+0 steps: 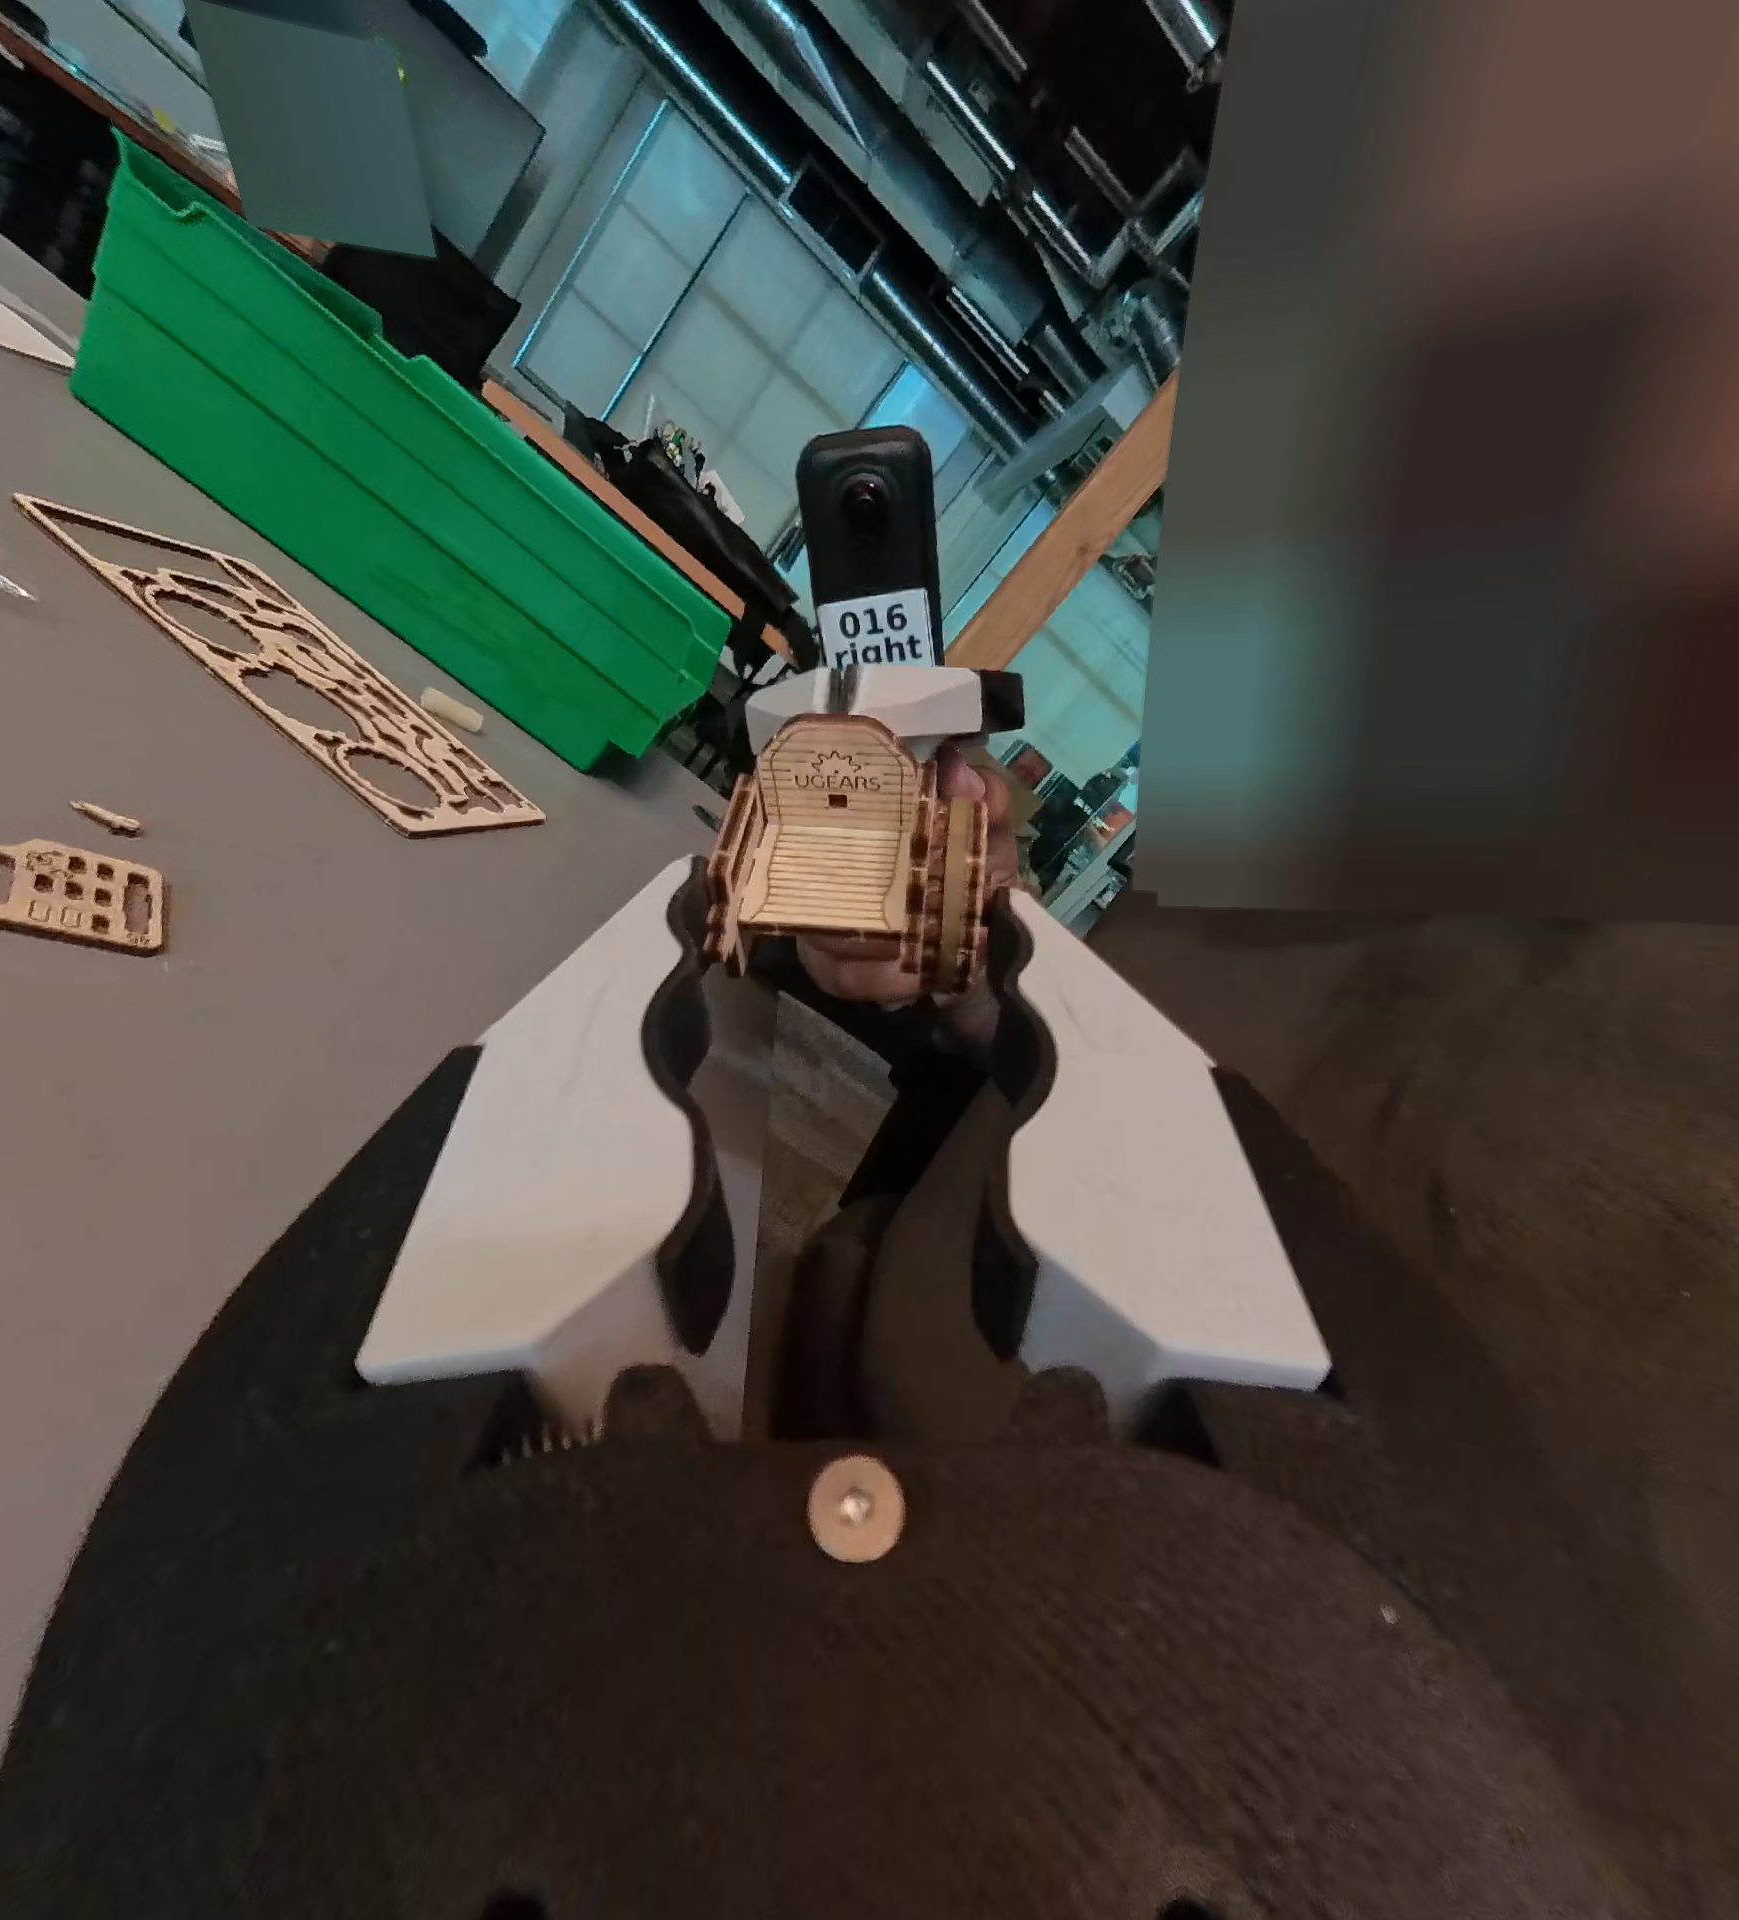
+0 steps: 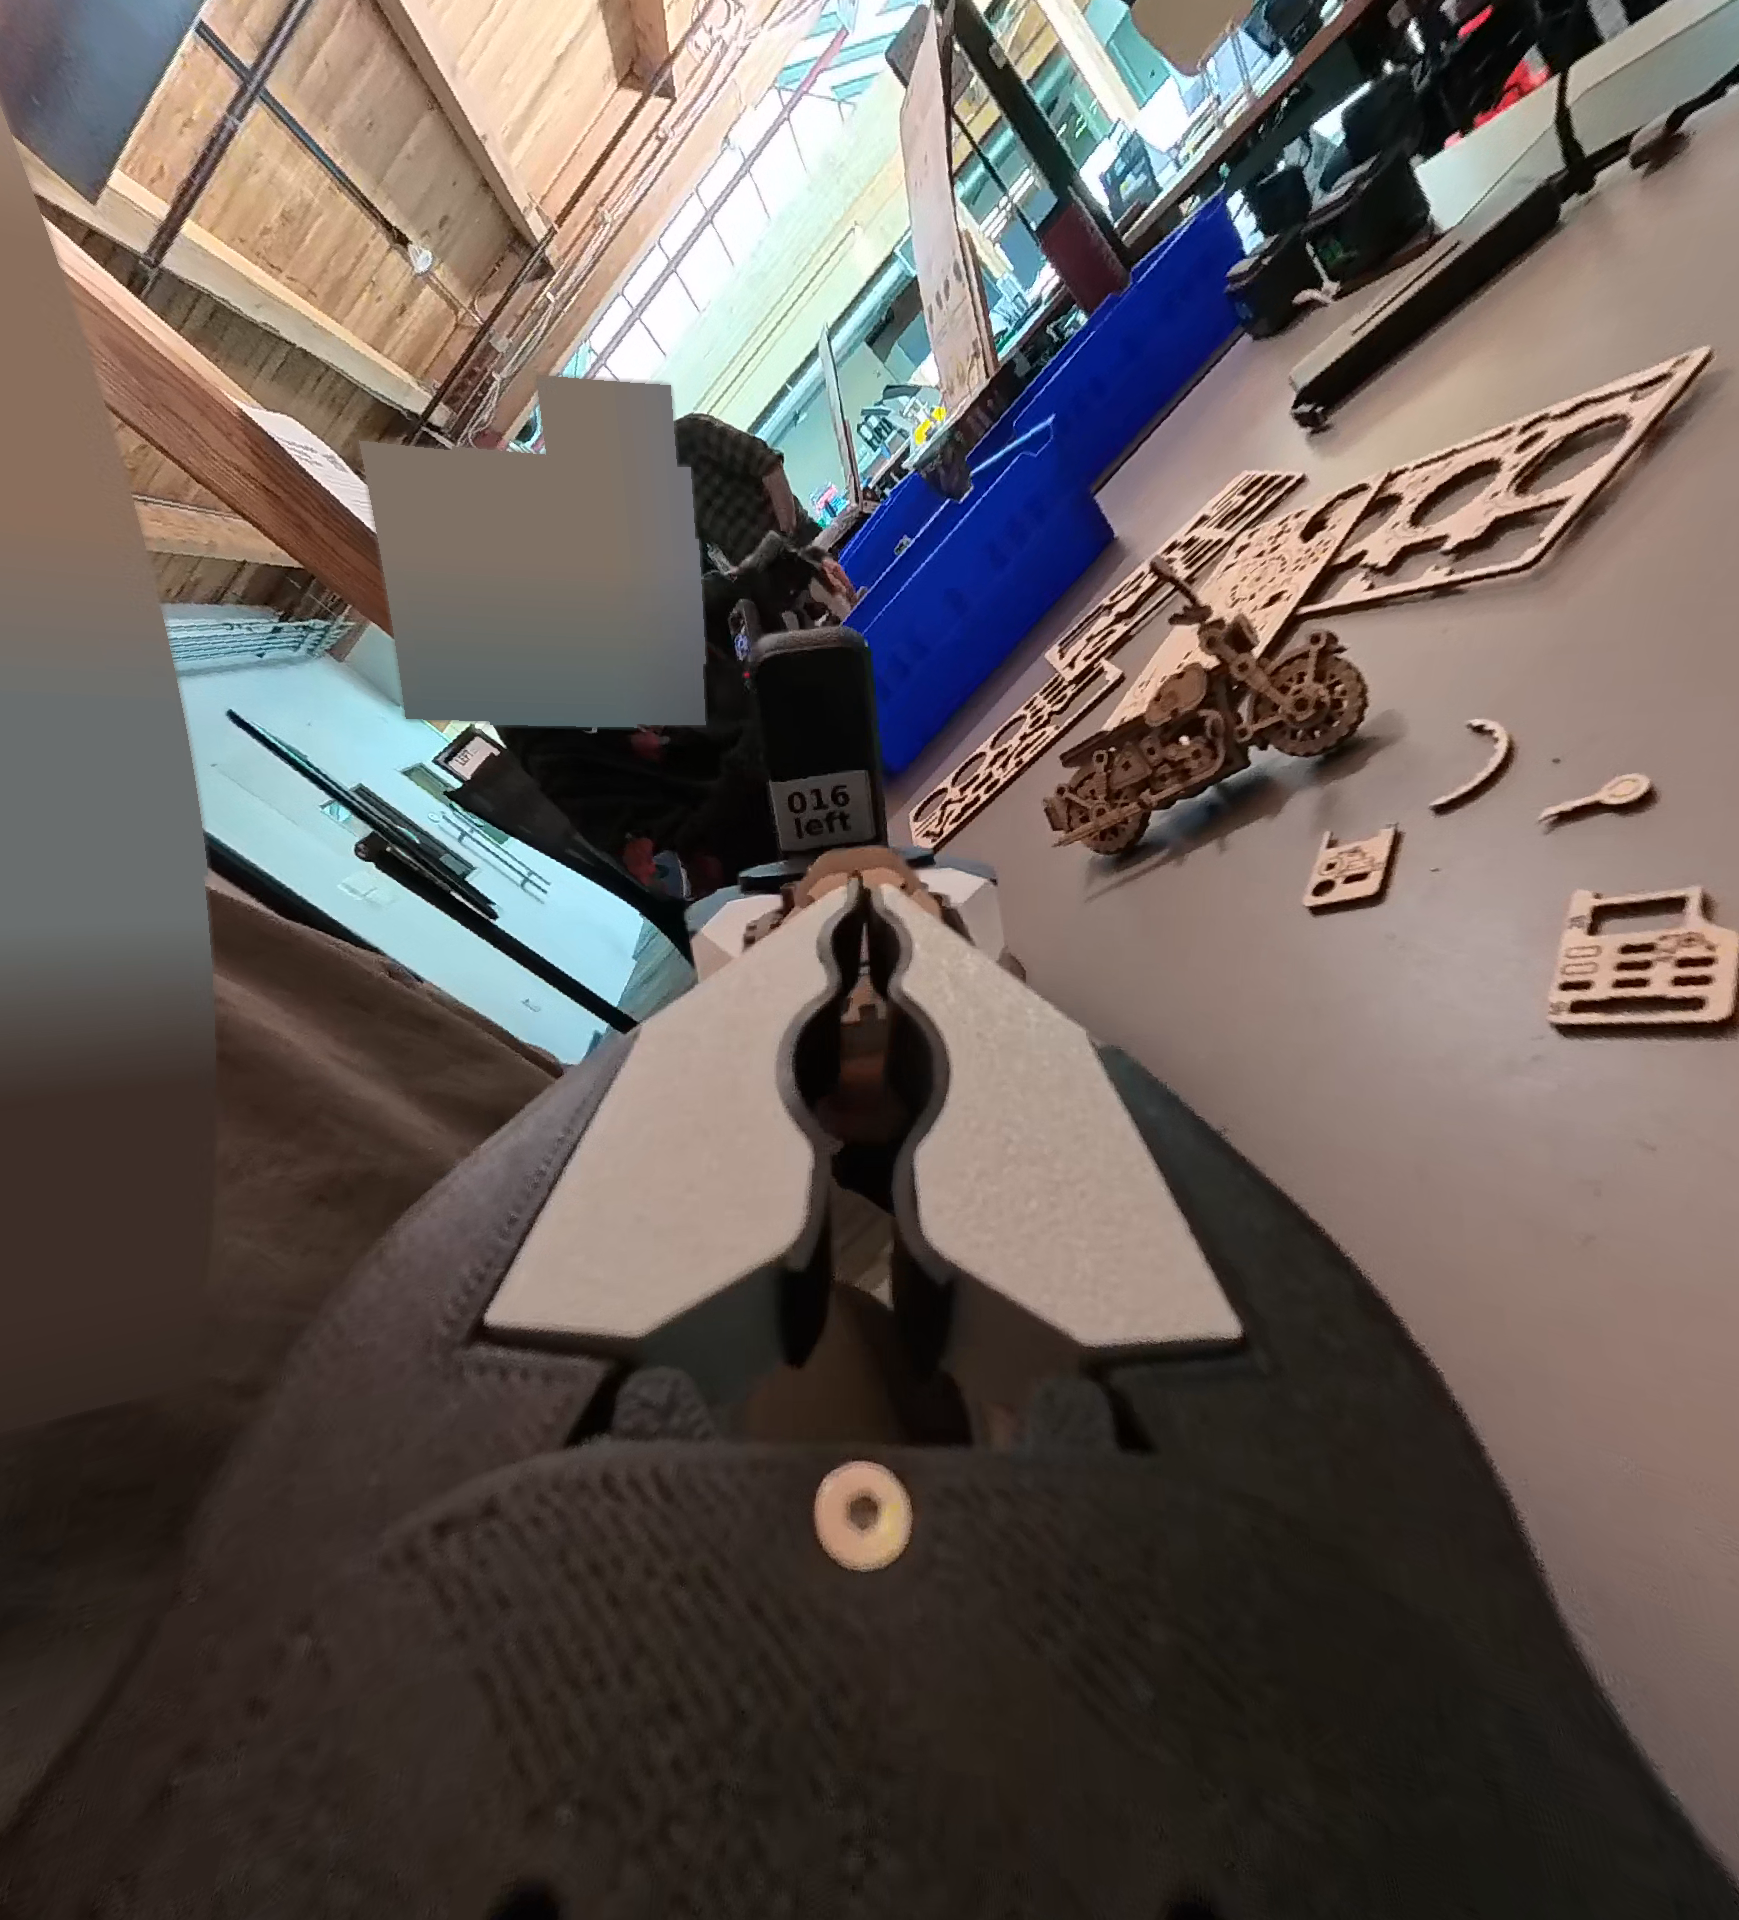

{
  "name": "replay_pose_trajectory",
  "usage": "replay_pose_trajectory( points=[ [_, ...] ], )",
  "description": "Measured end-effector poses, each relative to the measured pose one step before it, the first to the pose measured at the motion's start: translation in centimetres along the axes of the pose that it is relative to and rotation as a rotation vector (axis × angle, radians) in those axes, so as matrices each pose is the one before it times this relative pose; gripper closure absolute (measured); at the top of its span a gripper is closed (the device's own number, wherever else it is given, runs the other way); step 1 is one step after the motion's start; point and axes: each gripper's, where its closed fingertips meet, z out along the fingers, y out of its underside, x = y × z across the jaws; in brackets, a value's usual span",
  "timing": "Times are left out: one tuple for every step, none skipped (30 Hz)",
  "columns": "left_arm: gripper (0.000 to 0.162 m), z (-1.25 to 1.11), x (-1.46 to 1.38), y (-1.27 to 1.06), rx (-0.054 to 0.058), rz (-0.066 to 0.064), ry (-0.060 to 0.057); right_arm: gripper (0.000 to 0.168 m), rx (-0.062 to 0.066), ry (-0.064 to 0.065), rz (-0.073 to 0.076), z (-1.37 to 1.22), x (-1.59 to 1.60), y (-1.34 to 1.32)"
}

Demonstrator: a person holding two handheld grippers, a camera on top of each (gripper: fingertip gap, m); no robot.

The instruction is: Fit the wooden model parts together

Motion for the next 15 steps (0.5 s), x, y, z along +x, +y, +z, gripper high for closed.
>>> replay_pose_trajectory(
  points=[
    [0.112, -0.046, -0.041, -0.090, 0.0093, -0.0090, 0.0014, 0.168, 0.0039, -0.0005, -0.0046, -0.040, -0.068, -0.077],
    [0.112, -0.035, -0.027, -0.151, 0.0131, -0.0106, 0.0030, 0.168, 0.0040, -0.0037, -0.0035, 0.011, -0.125, -0.029],
    [0.112, -0.032, 0.012, -0.202, 0.0167, -0.0132, 0.0058, 0.168, 0.0046, -0.0045, -0.0062, 0.036, -0.149, -0.020],
    [0.112, -0.022, 0.065, -0.233, 0.0199, -0.0150, 0.0091, 0.168, 0.0064, -0.0004, -0.0117, 0.028, -0.117, -0.070],
    [0.112, -0.012, 0.046, -0.183, 0.0187, -0.0168, 0.0087, 0.168, 0.0083, 0.0048, -0.0179, -0.007, -0.069, -0.109],
    [0.112, 0.008, 0.040, -0.107, 0.0160, -0.0159, 0.0077, 0.168, 0.0105, 0.0089, -0.0215, -0.038, -0.032, -0.163],
    [0.112, 0.035, 0.074, -0.017, 0.0103, -0.0137, 0.0093, 0.168, 0.0105, 0.0111, -0.0204, -0.043, 0.001, -0.177],
    [0.112, 0.048, 0.065, -0.026, 0.0090, -0.0123, 0.0077, 0.168, 0.0070, 0.0105, -0.0164, -0.026, 0.009, -0.114],
    [0.112, 0.048, 0.079, -0.028, 0.0077, -0.0115, 0.0087, 0.168, -0.0032, 0.0062, -0.0102, 0.042, -0.018, 0.052],
    [0.112, 0.063, 0.059, -0.008, 0.0049, -0.0104, 0.0070, 0.168, -0.0154, -0.0004, -0.0036, 0.124, -0.053, 0.276],
    [0.112, 0.053, -0.042, 0.033, 0.0019, -0.0076, 0.0006, 0.168, -0.0164, -0.0026, -0.0001, 0.151, -0.061, 0.301],
    [0.112, 0.005, -0.044, 0.048, 0.0003, -0.0049, 0.0003, 0.168, -0.0038, 0.0002, -0.0003, 0.057, -0.035, 0.089],
    [0.112, -0.010, -0.015, 0.018, 0.0003, -0.0062, 0.0020, 0.168, 0.0060, 0.0015, -0.0019, -0.073, 0.007, -0.143],
    [0.112, -0.011, 0.028, -0.036, 0.0027, -0.0052, 0.0033, 0.168, 0.0071, 0.0026, -0.0027, -0.121, 0.024, -0.209],
    [0.112, -0.019, 0.053, -0.059, 0.0037, -0.0019, 0.0028, 0.168, 0.0124, 0.0040, -0.0027, -0.156, 0.046, -0.290]
  ],
)
